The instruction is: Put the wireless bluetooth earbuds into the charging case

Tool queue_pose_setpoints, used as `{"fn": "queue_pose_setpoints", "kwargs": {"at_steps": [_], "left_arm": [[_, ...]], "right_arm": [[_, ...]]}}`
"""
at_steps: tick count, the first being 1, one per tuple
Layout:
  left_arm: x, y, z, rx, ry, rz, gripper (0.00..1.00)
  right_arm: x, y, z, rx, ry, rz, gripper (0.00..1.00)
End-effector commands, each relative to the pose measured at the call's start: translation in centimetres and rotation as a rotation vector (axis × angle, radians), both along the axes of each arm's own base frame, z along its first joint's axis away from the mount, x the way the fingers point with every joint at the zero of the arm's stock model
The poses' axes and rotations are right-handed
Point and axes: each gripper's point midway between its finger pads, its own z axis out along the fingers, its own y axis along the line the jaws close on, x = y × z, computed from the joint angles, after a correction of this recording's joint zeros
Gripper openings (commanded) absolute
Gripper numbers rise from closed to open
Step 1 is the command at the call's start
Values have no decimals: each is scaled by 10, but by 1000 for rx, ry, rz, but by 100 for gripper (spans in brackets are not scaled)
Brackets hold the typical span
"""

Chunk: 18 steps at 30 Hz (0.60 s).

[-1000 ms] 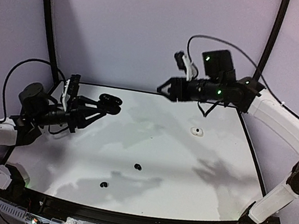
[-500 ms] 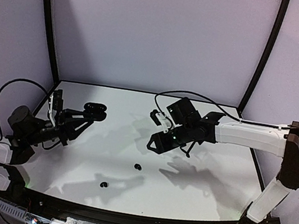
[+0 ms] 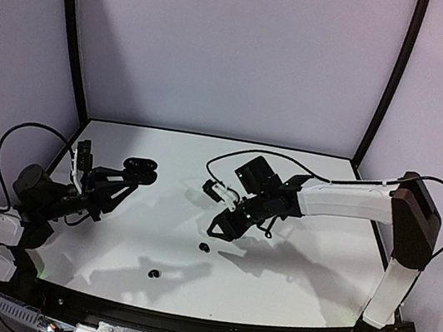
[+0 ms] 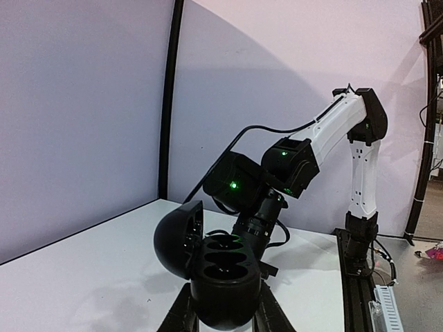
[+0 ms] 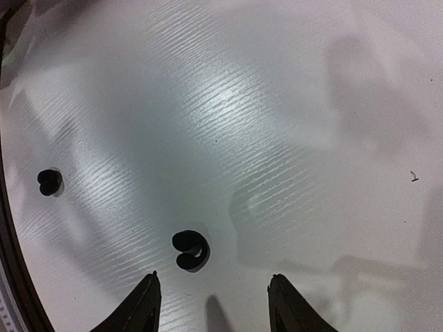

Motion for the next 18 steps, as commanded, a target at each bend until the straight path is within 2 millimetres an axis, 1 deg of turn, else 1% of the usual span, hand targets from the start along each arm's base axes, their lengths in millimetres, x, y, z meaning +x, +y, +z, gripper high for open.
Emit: {"fn": "queue_pose_setpoints", "kwargs": {"at_steps": [1,2,4,7,9,10,12,18], "left_arm": [[-4,0,1,3,-40,-9,1],[-3,-1,0,5,-39,-9,1],[-3,-1,-1,4,-39,-13,1],[-3,-1,-2,4,-34,-10,1],[-3,-1,-2,5,-37,-7,1],[-3,0,-2,5,-40,-6,1],[-4,1,-2,4,-44,-2,1],[-4,3,0,-4,-46,1,1]], "right_arm": [[-3,-6,-17,-55,-20,52,52],[1,-7,-19,-65,-37,38,52],[8,-3,-16,-49,-67,22,51],[13,11,-11,6,-50,28,49],[10,14,-23,-8,-18,38,47],[8,12,-32,-29,-6,34,46],[7,8,-41,-45,2,23,45],[11,9,-40,-26,-29,12,42]]}}
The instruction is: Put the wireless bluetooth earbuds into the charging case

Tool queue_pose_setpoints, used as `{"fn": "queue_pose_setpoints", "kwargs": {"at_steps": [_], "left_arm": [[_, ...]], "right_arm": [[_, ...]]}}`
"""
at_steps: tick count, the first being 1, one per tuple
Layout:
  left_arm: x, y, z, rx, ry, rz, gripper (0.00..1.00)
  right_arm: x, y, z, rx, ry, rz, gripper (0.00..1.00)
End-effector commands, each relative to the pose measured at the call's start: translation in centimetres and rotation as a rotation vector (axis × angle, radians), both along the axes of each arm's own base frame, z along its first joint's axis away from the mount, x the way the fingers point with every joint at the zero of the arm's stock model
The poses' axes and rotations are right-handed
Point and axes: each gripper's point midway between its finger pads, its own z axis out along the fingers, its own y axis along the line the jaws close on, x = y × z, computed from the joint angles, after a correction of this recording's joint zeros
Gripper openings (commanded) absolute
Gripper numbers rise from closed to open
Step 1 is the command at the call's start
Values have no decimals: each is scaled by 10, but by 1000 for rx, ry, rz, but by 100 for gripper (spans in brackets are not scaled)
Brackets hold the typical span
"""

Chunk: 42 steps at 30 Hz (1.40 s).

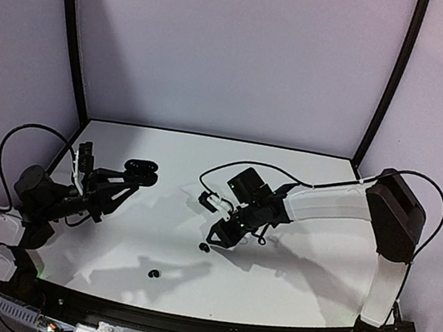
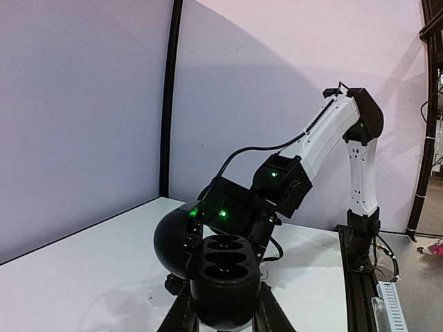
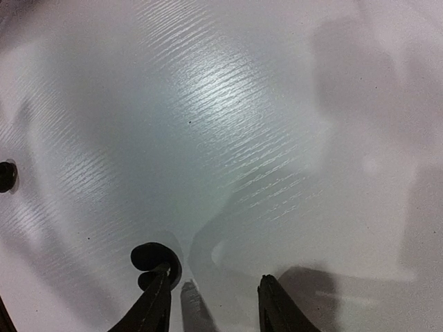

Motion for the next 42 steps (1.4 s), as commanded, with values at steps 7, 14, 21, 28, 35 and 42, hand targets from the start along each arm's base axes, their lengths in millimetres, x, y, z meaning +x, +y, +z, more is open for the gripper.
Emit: {"fn": "queue_pose_setpoints", "kwargs": {"at_steps": [7,14,21,28,35,42], "left_arm": [[-6,5,6,-16,-50,-1,1],[-7,4,7,-13,-54,-7,1],[-7,4,5,-6,-57,-9,1],[-7,3,4,1,-57,-11,1],[-8,3,3,7,-60,-13,1],[-9,2,3,7,-56,-20,1]], "right_arm": [[-6,5,-16,-20,-17,14,42],[-12,14,-12,11,-15,28,42],[-38,22,-17,11,25,56,35],[-51,23,-10,53,48,45,16],[-47,26,-3,69,21,47,3],[-44,27,2,67,14,40,8]]}}
